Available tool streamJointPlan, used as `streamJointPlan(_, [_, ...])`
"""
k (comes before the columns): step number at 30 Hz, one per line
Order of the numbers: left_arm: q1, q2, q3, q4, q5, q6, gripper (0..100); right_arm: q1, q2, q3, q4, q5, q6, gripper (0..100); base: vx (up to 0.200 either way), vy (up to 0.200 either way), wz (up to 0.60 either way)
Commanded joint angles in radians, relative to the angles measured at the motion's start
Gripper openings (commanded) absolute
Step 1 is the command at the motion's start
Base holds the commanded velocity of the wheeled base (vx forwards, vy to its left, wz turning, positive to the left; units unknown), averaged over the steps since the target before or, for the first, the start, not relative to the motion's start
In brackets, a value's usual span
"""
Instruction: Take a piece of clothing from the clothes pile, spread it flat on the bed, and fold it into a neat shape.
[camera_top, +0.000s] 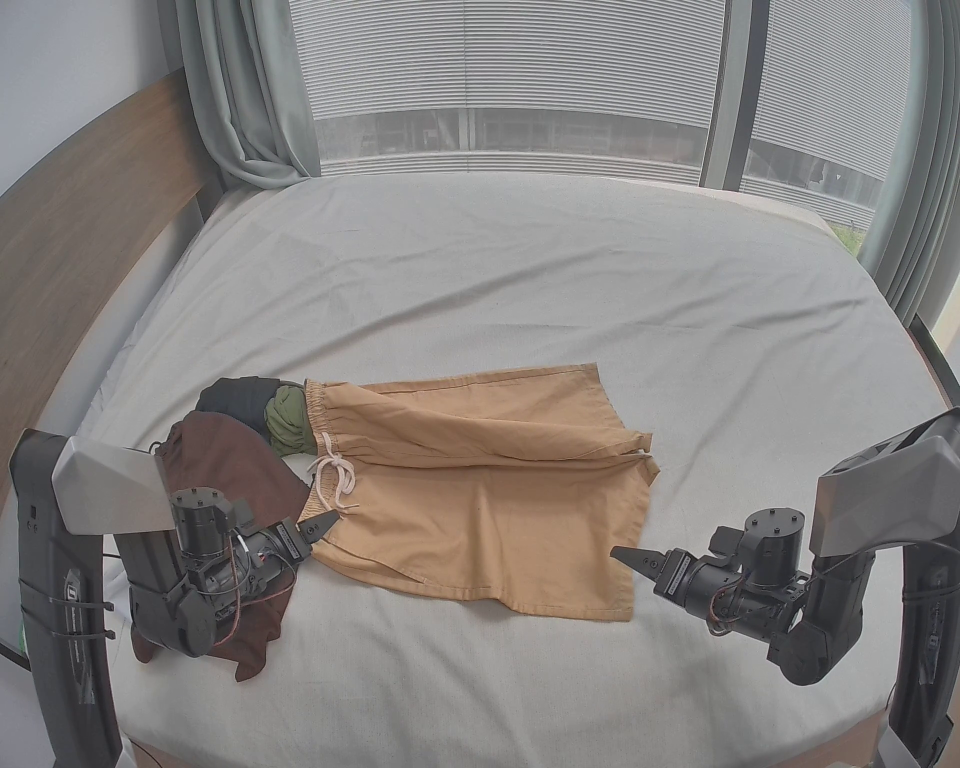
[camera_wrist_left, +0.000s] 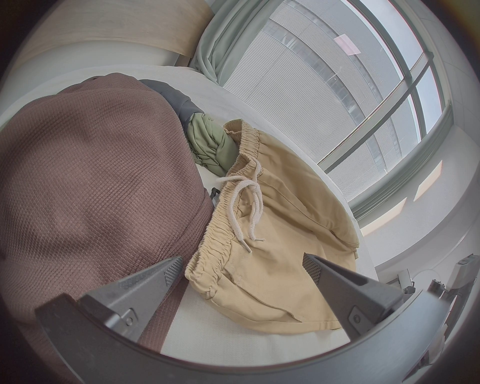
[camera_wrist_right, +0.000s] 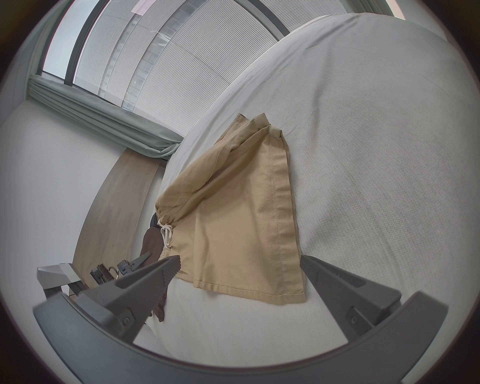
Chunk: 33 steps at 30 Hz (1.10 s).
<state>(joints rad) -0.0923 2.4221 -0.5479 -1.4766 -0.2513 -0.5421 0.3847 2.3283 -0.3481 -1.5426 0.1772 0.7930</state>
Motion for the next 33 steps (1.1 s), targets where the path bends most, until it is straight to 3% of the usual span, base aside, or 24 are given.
streamJointPlan(1, [0.002, 0.031, -0.006, -0.007, 0.001, -0.001, 100, 0.0, 0.003, 0.0, -0.001, 0.001, 0.0, 100, 0.0, 0.0, 0.0])
streamJointPlan(4, [0.002, 0.031, -0.006, -0.008, 0.001, -0.001, 100, 0.0, 0.003, 0.0, -0.001, 0.001, 0.0, 100, 0.0, 0.0, 0.0])
streamJointPlan(5, [0.002, 0.032, -0.006, -0.008, 0.001, -0.001, 0, 0.0, 0.003, 0.0, -0.001, 0.001, 0.0, 100, 0.0, 0.0, 0.0])
streamJointPlan(11, [0.008, 0.034, -0.017, -0.008, 0.003, -0.001, 0, 0.0, 0.005, 0.008, -0.001, 0.001, -0.001, 100, 0.0, 0.0, 0.0])
streamJointPlan(24, [0.008, 0.032, -0.017, -0.011, 0.004, -0.001, 0, 0.008, 0.155, 0.023, -0.001, -0.005, -0.129, 100, 0.0, 0.0, 0.0])
streamJointPlan(33, [0.008, 0.031, -0.015, -0.031, 0.006, 0.001, 0, 0.017, 0.215, -0.037, -0.001, -0.002, -0.126, 100, 0.0, 0.0, 0.0])
